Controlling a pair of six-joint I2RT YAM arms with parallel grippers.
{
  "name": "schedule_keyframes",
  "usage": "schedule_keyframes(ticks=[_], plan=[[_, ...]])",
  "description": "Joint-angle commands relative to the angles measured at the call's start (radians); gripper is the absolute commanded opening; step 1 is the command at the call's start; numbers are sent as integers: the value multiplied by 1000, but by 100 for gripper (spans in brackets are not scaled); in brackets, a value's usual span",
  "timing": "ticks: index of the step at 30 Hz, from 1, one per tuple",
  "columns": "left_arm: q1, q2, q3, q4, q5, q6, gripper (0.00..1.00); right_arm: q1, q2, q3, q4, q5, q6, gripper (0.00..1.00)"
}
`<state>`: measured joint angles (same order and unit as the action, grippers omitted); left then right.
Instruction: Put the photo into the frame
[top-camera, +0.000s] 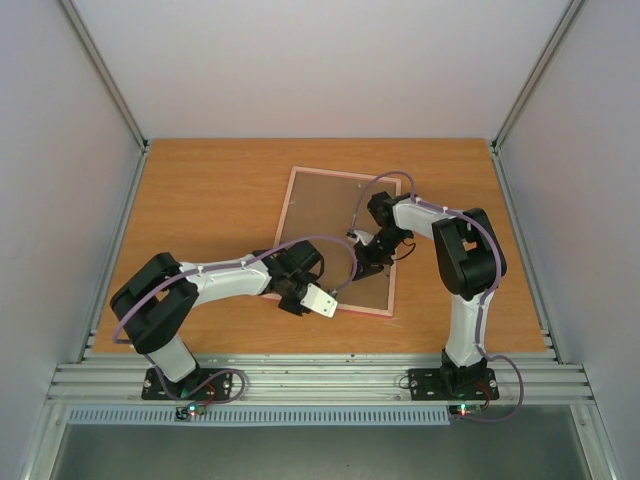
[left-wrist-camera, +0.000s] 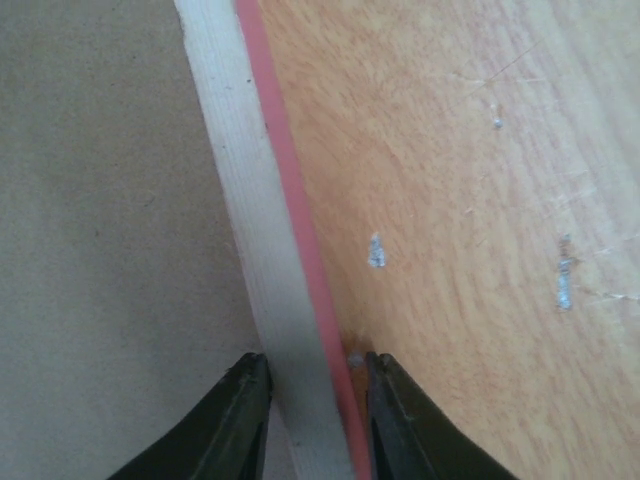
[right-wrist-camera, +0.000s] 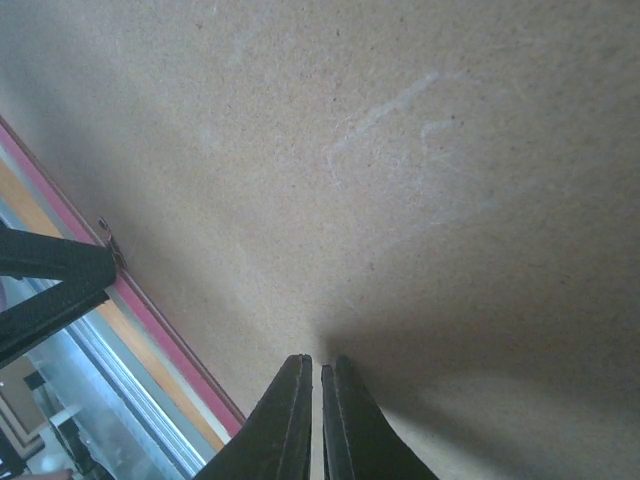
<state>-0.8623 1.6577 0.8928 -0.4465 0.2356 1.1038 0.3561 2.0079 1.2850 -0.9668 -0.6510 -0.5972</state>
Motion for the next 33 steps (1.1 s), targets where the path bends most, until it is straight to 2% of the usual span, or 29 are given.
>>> schedule_keyframes(ticks=[1,5,13,20,26,30,33], plan=[[-9,35,-16,-197,42,104,24,-11,35,-29,9,95,-17,7],[-6,-17,-13,-203,66,144,24,-12,35,-32,12,99,-19,6],[5,-101,-6,-79,58,47,42,-12,32,-33,14,89,-17,6],[6,-48,14,-46,60,50,50,-12,32,-32,16,88,-15,6],[6,34,27,-25,23,45,50,-12,32,-32,14,89,-16,6],[6,54,6,-25,16,70,44,-14,32,-34,14,92,-18,6],[6,50,-17,-22,10,87,43,-16,32,-36,14,91,-19,6]])
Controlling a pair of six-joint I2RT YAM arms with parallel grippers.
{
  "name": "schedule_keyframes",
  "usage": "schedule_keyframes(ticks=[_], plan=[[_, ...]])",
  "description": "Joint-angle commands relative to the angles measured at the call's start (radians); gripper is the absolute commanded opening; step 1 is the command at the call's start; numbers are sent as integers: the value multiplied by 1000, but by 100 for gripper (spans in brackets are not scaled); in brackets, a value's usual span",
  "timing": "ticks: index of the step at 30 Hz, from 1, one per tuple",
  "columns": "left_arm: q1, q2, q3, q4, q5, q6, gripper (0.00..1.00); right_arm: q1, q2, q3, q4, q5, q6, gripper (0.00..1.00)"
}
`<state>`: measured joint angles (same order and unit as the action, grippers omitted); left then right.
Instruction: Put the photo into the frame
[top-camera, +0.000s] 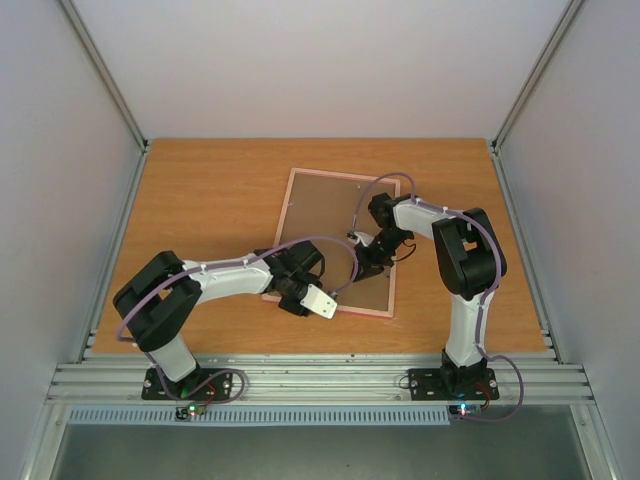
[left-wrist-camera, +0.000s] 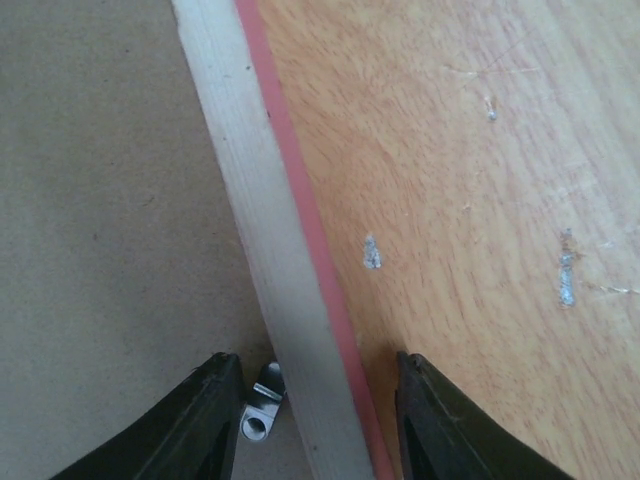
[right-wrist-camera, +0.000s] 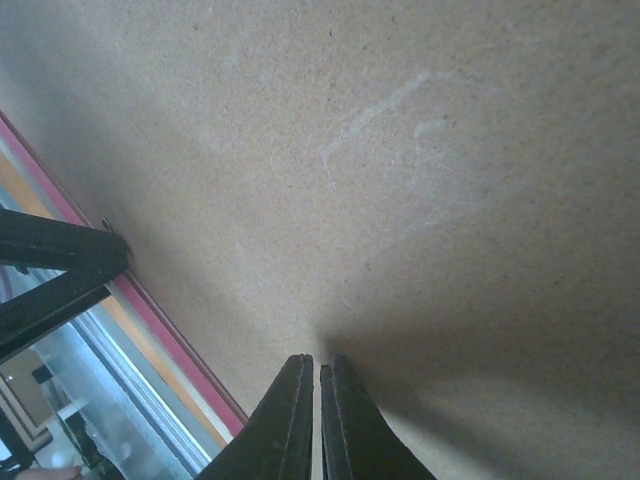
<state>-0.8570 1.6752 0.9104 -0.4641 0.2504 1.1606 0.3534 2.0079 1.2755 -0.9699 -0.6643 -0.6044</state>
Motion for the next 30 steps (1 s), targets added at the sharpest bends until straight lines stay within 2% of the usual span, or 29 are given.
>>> schedule_keyframes(ticks=[1,6,23,27,30], plan=[[1,27,-37,-5,-2,32,45,-13,33,-27,17,105,-11,6],[4,27,3,-38,24,13,45,-13,34,-27,18,103,-10,6],[10,34,-8,-148,46,134,18,-21,36,-29,23,97,-17,5],[9,21,7,-170,67,104,18,-19,40,-14,20,74,-20,5],[3,-13,-4,-192,87,42,19,-18,-23,-12,24,-48,-16,9]])
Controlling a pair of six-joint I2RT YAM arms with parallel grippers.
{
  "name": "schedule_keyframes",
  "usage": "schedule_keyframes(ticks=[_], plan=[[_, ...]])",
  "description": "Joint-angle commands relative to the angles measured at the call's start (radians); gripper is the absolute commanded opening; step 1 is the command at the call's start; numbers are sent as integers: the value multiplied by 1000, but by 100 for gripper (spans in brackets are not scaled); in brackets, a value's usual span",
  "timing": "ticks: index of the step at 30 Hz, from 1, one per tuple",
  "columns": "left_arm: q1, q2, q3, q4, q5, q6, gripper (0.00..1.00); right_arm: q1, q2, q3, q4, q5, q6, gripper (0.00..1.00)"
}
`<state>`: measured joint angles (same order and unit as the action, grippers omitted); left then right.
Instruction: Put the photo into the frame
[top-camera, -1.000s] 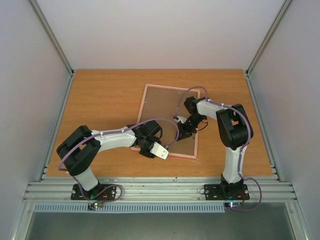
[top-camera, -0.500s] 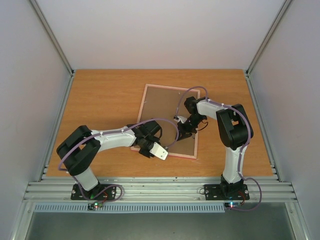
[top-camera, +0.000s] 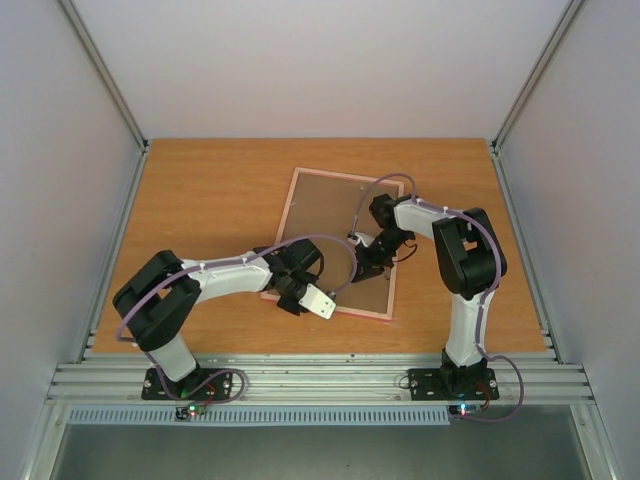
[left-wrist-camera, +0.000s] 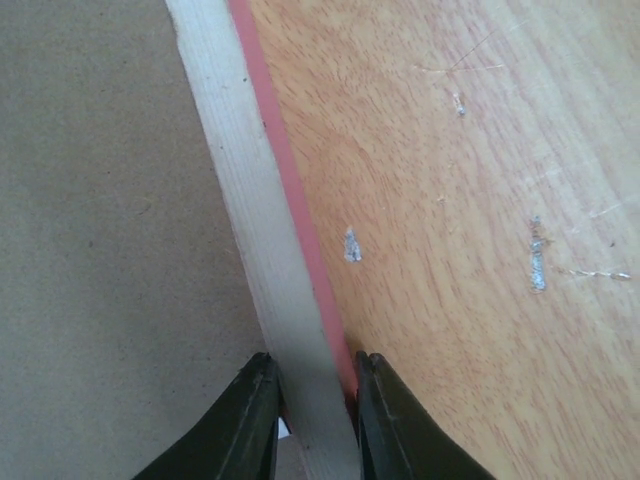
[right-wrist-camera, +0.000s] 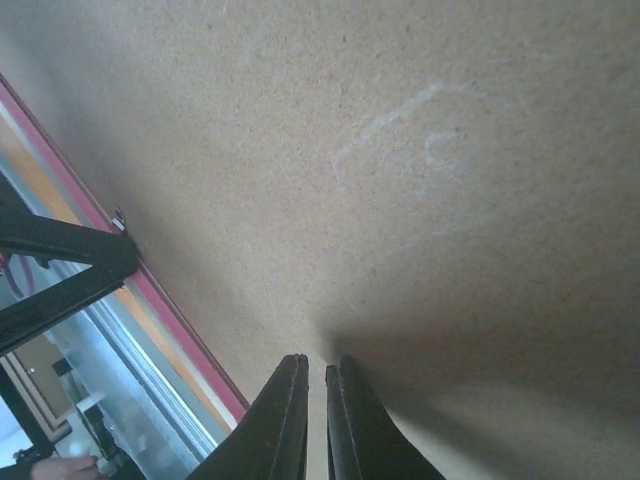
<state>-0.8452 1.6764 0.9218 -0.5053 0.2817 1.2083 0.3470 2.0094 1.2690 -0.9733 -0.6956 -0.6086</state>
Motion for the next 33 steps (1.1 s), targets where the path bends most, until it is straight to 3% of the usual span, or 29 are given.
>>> schedule_keyframes(ticks=[1,6,11,15,27,33], plan=[[-8,-22,-25,-152,52,-21,19,-12,-52,-6,34,-33,-10,10],[-4,-52,-61,-154,34,-85,22,-37,-193,-16,19,-7,-60,17],[7,-69,-52,-135,37,-175,35,-88,-322,-91,-10,88,-207,24],[12,-63,-50,-121,37,-193,36,-82,-386,-162,3,133,-302,25],[17,-60,-68,-105,31,-196,35,69,-333,-239,126,407,-360,24],[19,-67,-86,-105,31,-183,30,118,-321,-253,154,522,-437,23]])
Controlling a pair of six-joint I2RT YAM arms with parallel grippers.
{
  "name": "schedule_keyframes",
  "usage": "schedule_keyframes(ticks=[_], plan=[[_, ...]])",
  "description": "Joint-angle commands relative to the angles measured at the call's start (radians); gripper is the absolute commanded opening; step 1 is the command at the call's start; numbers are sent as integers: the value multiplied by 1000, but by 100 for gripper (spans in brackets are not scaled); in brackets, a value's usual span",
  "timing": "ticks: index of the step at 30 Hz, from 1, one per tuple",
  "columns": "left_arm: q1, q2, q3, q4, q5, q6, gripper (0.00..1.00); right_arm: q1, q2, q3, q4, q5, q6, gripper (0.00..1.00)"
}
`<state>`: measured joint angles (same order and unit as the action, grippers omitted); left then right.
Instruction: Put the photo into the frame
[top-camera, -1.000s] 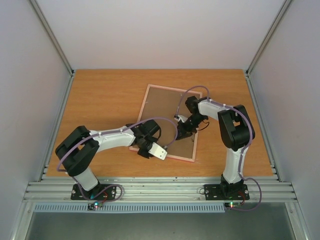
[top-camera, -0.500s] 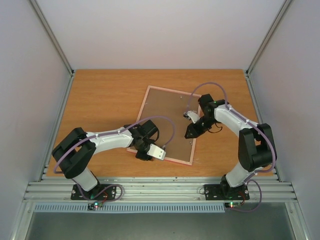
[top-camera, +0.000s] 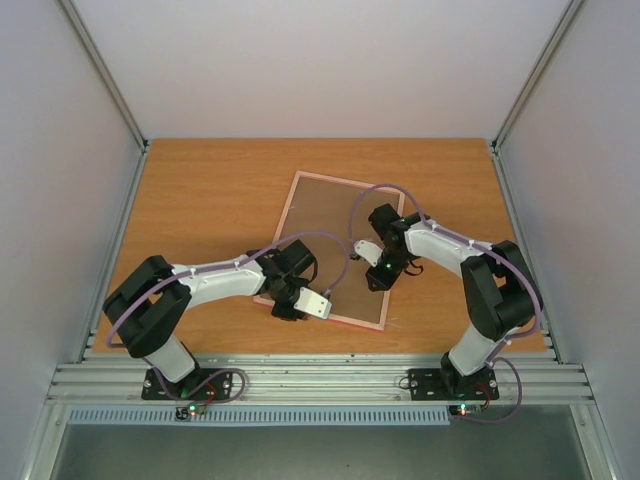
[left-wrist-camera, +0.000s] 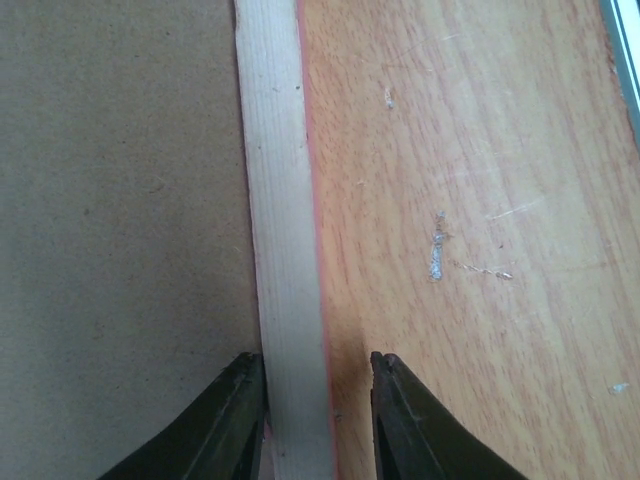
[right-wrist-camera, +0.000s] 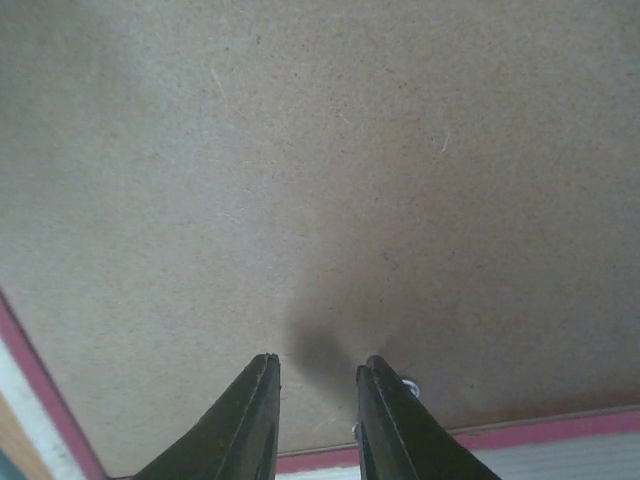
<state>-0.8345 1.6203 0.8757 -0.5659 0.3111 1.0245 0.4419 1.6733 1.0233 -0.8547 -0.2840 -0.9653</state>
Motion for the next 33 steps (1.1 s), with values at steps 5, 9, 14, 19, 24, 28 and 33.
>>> schedule_keyframes(ticks=[5,9,14,19,24,28,33], plan=[[13,-15,-48,-52,5,19,26,23,32,-22,40,170,-145,19],[21,-20,-53,-60,11,33,24,23,27,-49,42,191,-194,16],[30,-20,-56,-66,14,44,24,28,29,-81,56,208,-237,15],[39,-28,-63,-70,21,56,23,44,18,-129,91,245,-300,12],[44,-33,-71,-80,32,73,21,43,-7,-181,138,281,-413,11],[48,-41,-79,-90,40,90,20,44,-30,-194,159,311,-482,10],[47,-55,-84,-109,58,102,20,46,-61,-166,177,301,-510,9]])
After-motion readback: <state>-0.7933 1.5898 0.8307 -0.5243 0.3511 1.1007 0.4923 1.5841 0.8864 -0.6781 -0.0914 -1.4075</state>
